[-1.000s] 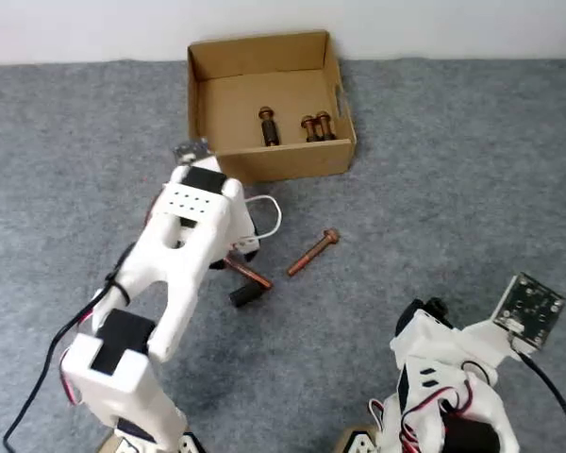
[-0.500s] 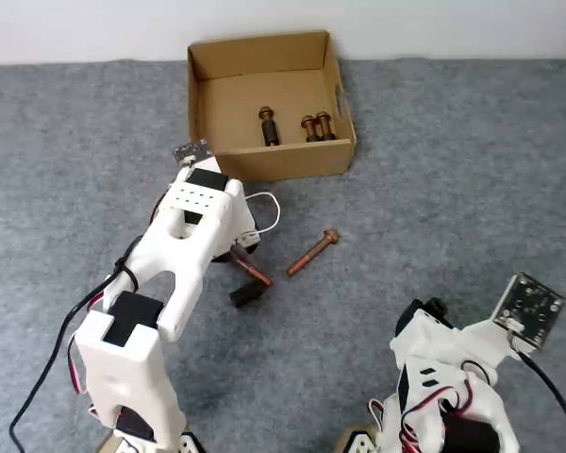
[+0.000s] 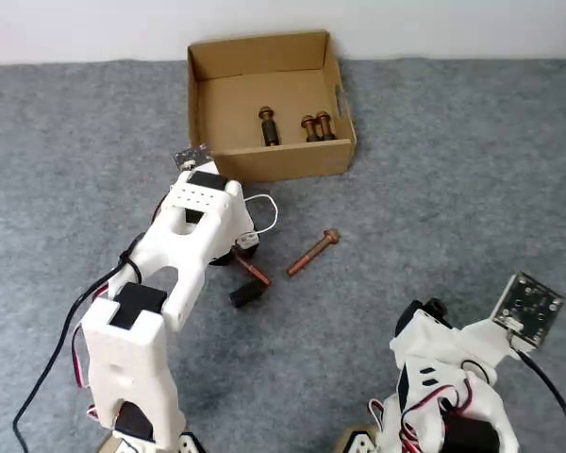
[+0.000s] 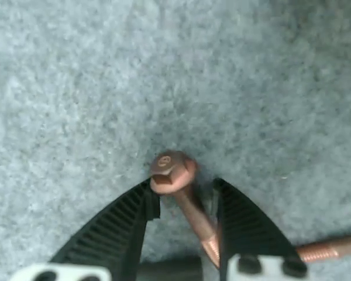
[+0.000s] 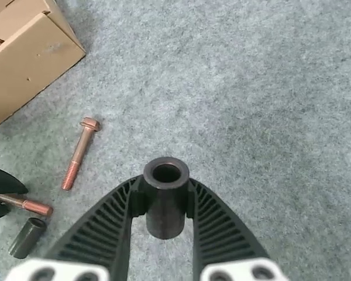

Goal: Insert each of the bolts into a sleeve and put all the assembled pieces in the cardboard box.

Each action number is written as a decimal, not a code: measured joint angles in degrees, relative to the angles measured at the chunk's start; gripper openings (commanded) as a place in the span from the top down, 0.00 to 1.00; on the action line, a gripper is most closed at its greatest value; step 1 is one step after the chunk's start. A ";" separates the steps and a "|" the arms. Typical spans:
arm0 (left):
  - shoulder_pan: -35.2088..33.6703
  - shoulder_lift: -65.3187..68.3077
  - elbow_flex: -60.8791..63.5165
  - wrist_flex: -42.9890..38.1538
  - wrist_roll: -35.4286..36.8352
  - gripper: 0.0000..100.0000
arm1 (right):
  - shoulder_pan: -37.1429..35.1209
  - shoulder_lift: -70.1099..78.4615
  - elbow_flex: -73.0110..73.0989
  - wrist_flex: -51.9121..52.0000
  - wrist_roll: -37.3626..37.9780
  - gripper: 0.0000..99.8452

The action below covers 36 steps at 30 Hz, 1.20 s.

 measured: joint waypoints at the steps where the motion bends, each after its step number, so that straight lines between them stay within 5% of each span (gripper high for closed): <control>1: 0.00 0.18 -0.35 0.00 0.00 1.00 | 0.00 0.00 0.00 0.00 0.00 0.99; 16: 1.49 -5.45 -3.25 7.82 -0.18 1.00 | 0.00 0.00 0.00 0.00 0.00 0.99; 24: 6.77 -29.01 6.51 9.14 -5.36 1.00 | -0.09 0.00 0.00 0.00 0.00 0.99; 36: 7.12 -74.73 32.00 -2.81 -16.09 1.00 | -6.77 0.00 0.00 0.00 0.00 0.99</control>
